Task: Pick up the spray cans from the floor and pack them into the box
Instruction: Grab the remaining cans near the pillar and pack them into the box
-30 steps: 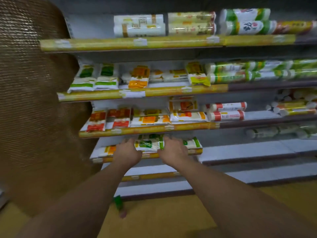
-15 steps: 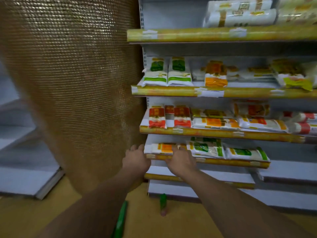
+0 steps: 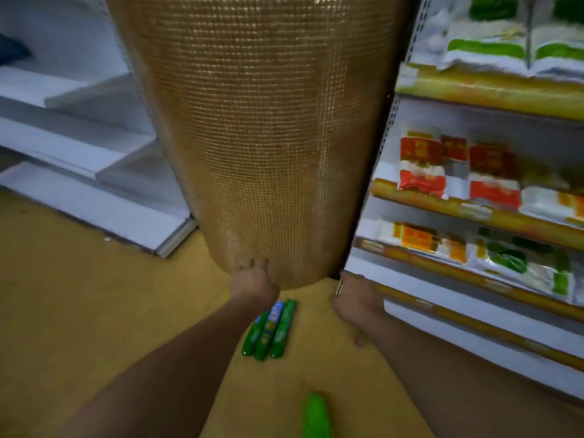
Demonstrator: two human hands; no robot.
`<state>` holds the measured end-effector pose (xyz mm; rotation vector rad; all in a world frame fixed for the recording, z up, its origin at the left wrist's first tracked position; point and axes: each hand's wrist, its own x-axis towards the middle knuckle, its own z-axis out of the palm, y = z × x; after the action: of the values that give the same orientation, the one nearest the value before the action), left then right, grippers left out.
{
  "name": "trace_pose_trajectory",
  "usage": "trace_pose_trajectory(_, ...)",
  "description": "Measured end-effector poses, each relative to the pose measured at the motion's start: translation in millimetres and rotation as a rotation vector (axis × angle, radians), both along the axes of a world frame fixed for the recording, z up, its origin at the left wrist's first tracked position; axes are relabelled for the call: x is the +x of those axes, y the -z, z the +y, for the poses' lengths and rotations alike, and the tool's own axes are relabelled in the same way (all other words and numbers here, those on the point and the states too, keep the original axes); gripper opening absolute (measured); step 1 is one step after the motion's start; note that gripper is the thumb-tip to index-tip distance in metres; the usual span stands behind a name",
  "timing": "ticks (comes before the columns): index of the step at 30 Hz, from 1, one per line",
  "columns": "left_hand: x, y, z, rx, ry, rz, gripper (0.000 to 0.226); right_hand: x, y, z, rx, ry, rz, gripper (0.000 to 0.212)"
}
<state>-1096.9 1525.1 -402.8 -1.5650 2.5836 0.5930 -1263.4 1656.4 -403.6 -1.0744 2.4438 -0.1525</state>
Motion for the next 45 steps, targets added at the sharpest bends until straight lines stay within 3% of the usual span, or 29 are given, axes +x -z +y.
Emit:
trace_pose_trajectory(6,2,67,-72,0.103,-0.141,-0.054,0.074,-5,70,-89,0.123,-0.092,-0.09,0.062)
trace_pose_trajectory(11,-9,115,-124,0.166,-0.201,-0.063,0.067,-19,116,-161,0.188,-0.157,-0.119,0.059)
trace_pose_trajectory(18,-13,211,-162,0.312,-0.279,-0.106,0.069,-23,212,-198,0.343,-0.122,-0.216,0.063)
trace_pose_trajectory(26,1,373,-185,0.428,-0.284,-0.131,0.058,-10,380,-221,0.481,0.135,-0.438,0.075)
trace_pose_trajectory(31,23,496,-190,0.491,-0.269,-0.185,0.06,15,503,-239,0.459,0.225,-0.51,0.067)
trace_pose_trajectory(39,25,664,-215,0.576,-0.246,-0.179,0.056,35,673,-251,0.412,0.353,-0.542,0.066)
trace_pose_trajectory(45,13,746,-238,0.513,-0.188,-0.177,0.068,41,755,-260,0.259,0.578,-0.46,0.065)
